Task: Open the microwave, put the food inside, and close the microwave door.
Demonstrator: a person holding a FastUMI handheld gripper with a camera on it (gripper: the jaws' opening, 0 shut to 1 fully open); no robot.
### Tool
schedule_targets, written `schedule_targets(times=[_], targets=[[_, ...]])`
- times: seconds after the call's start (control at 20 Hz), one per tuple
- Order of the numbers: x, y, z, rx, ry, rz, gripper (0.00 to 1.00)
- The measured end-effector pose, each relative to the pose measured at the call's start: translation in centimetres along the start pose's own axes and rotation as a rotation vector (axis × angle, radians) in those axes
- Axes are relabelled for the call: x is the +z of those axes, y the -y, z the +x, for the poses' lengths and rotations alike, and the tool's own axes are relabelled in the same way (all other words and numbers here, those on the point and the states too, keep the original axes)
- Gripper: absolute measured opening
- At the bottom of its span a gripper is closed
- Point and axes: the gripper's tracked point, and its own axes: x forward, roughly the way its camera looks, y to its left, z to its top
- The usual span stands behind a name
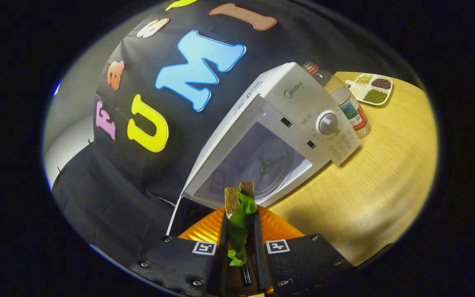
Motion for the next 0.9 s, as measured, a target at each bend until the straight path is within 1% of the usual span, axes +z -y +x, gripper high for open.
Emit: schedule_targets(times=[0.15, 0.45, 0.65, 0.75, 0.9], targets=[[0.7, -0.2, 3.1, 0.016, 0.050, 0.001, 0.29], [2.0, 0.3, 8.7, 0.010, 0.150, -0.033, 0.29], [3.6, 0.7, 12.0, 0.014, 0.251, -0.029, 0.29], [4.0, 1.4, 13.4, -0.008, 0.275, -0.042, 0.29], [3.3, 2.6, 15.1, -0.041, 0.260, -0.070, 0.29]])
